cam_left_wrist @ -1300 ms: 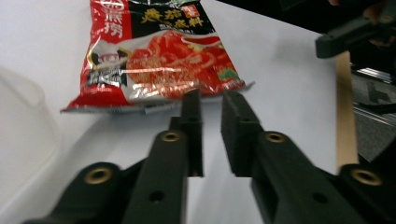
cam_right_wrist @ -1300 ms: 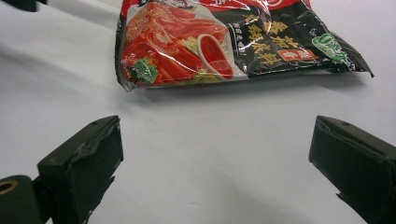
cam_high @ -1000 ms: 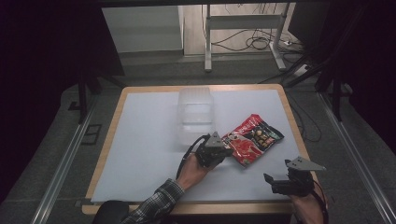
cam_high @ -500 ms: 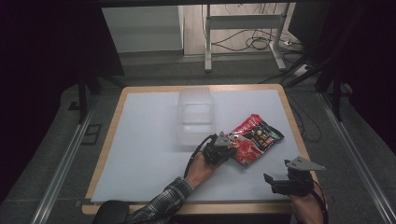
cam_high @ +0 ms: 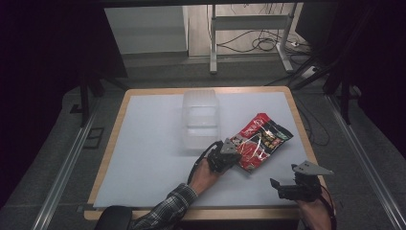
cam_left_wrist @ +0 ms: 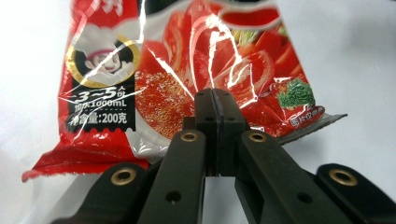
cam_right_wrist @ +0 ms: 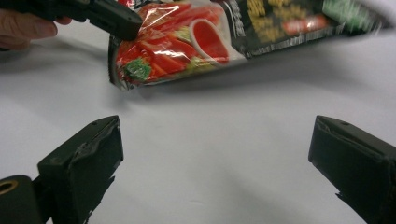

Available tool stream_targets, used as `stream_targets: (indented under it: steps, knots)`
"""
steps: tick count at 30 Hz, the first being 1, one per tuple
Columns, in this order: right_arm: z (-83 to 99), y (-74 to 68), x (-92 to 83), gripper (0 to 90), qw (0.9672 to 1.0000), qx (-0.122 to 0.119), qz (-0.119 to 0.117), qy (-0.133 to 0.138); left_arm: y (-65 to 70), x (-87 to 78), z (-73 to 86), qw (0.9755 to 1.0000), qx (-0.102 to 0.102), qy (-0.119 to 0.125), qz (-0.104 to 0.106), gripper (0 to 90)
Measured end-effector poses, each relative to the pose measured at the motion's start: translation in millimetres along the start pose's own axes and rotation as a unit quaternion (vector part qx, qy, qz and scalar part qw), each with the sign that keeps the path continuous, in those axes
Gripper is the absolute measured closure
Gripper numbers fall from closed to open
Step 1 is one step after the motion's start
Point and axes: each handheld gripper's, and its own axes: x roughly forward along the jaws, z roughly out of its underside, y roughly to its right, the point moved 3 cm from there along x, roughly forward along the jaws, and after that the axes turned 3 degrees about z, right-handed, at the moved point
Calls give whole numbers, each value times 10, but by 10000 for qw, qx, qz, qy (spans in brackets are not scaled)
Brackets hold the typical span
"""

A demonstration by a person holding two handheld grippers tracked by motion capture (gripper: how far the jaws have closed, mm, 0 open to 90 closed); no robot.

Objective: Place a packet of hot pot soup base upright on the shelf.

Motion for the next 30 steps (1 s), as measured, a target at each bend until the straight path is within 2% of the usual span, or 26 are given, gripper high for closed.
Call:
stream_targets:
  steps: [8,14,17,18,23,24,27,30]
  knots:
    - [-19,1,-15,34,9999,29,-52,104,7,-5,67,9998,129,-140,25,900]
    - [-87,-2,-9,29,9992,209,-253,236,16,-3,70,9997,177,-139,1,900]
    - [-156,-2,9,27,9986,319,-312,282,17,-8,73,9994,274,-201,-16,900]
    - [-218,-5,24,24,9980,324,-406,351,10,-12,79,9993,289,-222,-8,900]
    - [-345,-2,68,21,9979,201,-426,444,11,-13,84,9993,305,-234,-9,900]
    - [-421,22,102,21,9979,206,-419,455,11,-13,87,9992,311,-240,3,900]
    - [-498,68,148,29,9975,306,-430,466,5,-17,93,9992,324,-242,28,900]
    - [-631,148,242,41,9960,568,-529,443,2,-20,99,9991,342,-242,27,900]
